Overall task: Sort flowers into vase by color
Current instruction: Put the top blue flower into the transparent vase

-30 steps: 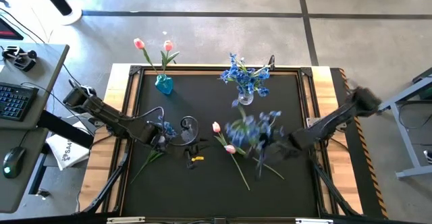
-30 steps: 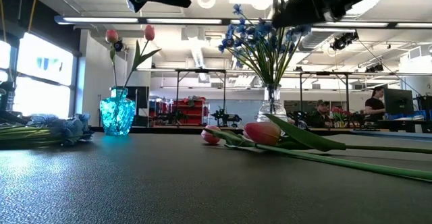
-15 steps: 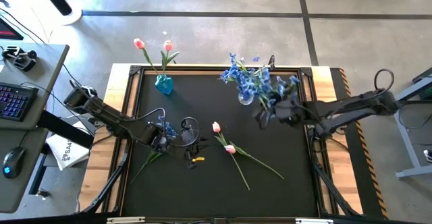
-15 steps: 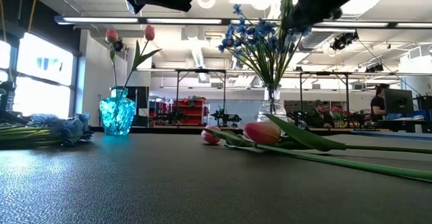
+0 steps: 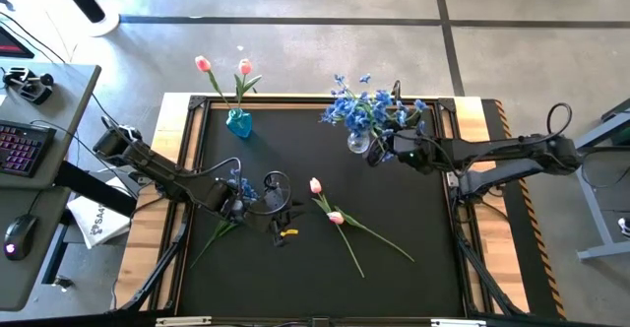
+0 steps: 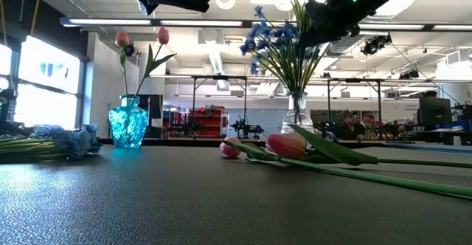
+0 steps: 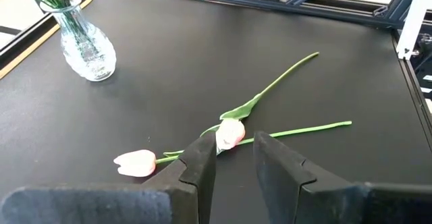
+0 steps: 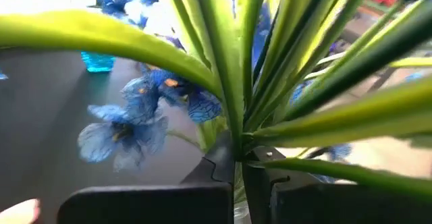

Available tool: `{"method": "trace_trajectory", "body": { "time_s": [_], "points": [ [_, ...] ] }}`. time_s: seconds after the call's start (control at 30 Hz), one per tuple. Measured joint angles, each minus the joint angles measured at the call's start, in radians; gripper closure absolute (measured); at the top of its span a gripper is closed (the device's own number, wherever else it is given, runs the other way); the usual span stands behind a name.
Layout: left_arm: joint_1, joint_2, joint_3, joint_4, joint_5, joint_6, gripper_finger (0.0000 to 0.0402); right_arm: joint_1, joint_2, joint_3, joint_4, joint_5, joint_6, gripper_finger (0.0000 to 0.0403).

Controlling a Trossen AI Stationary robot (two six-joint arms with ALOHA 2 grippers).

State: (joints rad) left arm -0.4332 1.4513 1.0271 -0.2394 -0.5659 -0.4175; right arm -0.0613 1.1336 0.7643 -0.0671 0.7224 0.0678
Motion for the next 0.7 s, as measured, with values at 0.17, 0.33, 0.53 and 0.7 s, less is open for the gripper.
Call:
{"method": "trace_trajectory", "body": {
  "time_s": [0.17,0.33,0.53,0.7],
  "points": [
    [0.000,0.000,0.000,0.005,0.000,0.000,0.0312,-0.031,0.000,0.000,-0.027,-0.076,0.057,0.0401],
    [0.000,0.000,0.000,0.005,0.000,-0.001,0.0312,-0.084,0.001,0.000,-0.087,-0.115,0.128,0.0395],
    [0.000,0.000,0.000,0.006,0.000,0.000,0.0312,-0.133,0.007,0.000,-0.131,-0.178,0.164,0.0394],
    [0.000,0.000,0.000,0.008,0.001,0.000,0.0312,-0.138,0.051,0.000,-0.132,-0.178,0.163,0.0393]
  ]
}}
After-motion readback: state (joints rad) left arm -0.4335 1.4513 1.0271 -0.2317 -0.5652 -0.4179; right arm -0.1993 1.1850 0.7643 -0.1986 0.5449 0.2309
